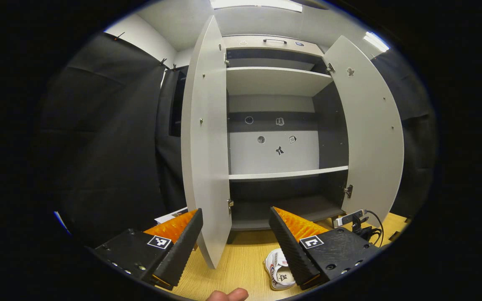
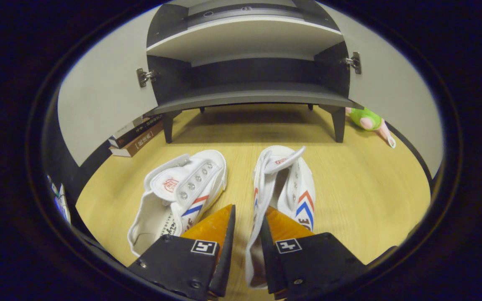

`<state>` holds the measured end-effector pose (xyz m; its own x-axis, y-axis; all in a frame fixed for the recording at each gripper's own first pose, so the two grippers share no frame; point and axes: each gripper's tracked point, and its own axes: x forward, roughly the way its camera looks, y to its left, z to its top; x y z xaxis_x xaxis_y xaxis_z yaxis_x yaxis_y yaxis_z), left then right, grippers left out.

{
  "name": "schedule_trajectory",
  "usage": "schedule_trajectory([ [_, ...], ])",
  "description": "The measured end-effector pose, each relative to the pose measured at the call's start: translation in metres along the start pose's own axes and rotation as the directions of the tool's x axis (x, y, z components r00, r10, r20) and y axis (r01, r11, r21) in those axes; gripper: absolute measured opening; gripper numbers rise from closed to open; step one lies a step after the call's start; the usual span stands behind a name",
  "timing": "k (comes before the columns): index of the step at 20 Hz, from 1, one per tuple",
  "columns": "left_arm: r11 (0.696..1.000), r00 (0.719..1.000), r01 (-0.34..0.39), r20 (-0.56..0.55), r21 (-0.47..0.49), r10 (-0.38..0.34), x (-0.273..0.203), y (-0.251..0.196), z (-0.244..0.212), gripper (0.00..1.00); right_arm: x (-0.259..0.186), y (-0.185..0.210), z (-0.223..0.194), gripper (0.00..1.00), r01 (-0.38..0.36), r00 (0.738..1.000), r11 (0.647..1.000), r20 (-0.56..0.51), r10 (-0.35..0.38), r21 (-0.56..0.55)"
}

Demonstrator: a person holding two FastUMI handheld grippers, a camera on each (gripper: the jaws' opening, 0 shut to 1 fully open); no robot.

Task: Grab one shoe with the right hand and put it into the shoe cabinet, grab the other shoe with the left hand and put it into the shoe cabinet; then close the right door with the right hand and the left door with the left hand.

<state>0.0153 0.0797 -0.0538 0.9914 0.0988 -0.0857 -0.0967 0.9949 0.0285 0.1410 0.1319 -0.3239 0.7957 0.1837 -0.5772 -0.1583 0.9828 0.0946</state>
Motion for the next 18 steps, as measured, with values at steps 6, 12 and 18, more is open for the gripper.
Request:
schedule_trajectory([
  [6,1.0,1.0,0.004,-0.021,0.004,-0.004,0.006,0.001,-0.007,0.96,0.018,-0.011,0.01,0.1,0.057,0.998,0.998,0.032,-0.056,-0.017],
  [12,1.0,0.999,0.02,-0.043,-0.012,-0.02,0.01,-0.004,-0.015,0.96,0.001,-0.025,0.038,0.04,0.082,0.987,0.992,0.149,-0.067,-0.1],
  [18,0.998,0.998,0.051,-0.025,-0.025,-0.052,0.01,-0.025,-0.014,0.96,-0.071,-0.021,0.101,0.04,0.09,0.951,0.979,0.309,-0.03,-0.183],
])
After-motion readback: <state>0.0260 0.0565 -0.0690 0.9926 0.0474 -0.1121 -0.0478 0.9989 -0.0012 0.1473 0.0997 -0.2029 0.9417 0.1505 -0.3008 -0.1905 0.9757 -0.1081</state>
